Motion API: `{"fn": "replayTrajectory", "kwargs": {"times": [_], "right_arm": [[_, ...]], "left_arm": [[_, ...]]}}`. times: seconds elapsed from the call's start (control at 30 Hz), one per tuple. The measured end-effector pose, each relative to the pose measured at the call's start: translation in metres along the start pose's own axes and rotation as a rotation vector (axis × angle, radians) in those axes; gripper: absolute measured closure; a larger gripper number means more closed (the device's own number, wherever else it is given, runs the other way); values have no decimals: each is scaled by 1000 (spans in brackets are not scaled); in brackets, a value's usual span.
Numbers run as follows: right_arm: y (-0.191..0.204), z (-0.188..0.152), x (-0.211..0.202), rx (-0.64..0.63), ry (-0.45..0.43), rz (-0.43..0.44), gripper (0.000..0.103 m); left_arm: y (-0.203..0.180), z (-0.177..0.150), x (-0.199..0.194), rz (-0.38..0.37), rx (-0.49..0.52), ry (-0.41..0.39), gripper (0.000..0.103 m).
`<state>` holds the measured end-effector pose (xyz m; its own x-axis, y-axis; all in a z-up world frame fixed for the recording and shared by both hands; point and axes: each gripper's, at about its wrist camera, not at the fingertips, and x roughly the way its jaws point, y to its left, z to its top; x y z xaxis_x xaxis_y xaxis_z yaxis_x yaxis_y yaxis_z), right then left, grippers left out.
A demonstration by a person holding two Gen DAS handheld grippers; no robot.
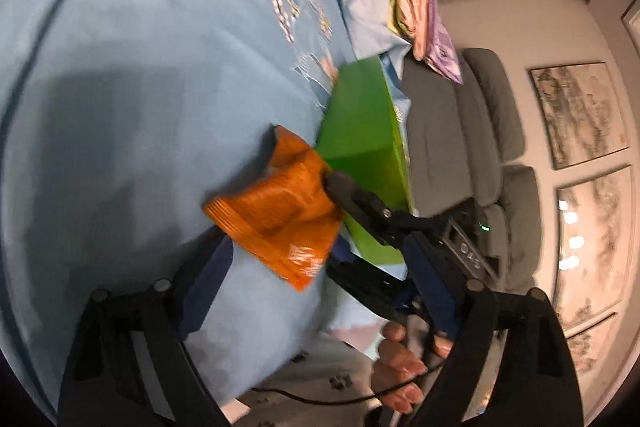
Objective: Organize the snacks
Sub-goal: 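Lift the orange bag and carry it toward the green-rimmed box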
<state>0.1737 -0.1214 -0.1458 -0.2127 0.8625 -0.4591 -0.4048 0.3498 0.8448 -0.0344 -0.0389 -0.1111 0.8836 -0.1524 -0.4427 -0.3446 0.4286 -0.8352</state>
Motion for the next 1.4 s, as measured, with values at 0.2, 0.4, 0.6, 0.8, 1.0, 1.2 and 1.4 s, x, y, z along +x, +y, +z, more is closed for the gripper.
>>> {"fn": "replayTrajectory", "kwargs": {"times": [0.2, 0.4, 0.6, 0.8, 1.0, 1.2, 1.4], "right_arm": [[-7, 0, -7, 40, -18, 114, 76], [-15, -8, 0, 101, 62, 275, 76], [-18, -20, 12, 107, 92, 249, 76], [-12, -18, 18, 88, 92, 220, 76], [1, -9, 9, 31, 41, 99, 66], [8, -1, 14, 7, 28, 51, 57], [15, -3, 22, -65, 54, 13, 72]], "left_arm": [[-12, -6, 6, 81, 81, -32, 13], [-5, -1, -8, 104, 38, -92, 14], [-1, -9, -28, 222, 104, -158, 30], [-10, -13, -9, 300, 218, -79, 31], [7, -5, -11, 229, 131, -101, 37], [4, -5, -10, 280, 165, -103, 52], [4, -7, -11, 273, 162, -96, 68]]}}
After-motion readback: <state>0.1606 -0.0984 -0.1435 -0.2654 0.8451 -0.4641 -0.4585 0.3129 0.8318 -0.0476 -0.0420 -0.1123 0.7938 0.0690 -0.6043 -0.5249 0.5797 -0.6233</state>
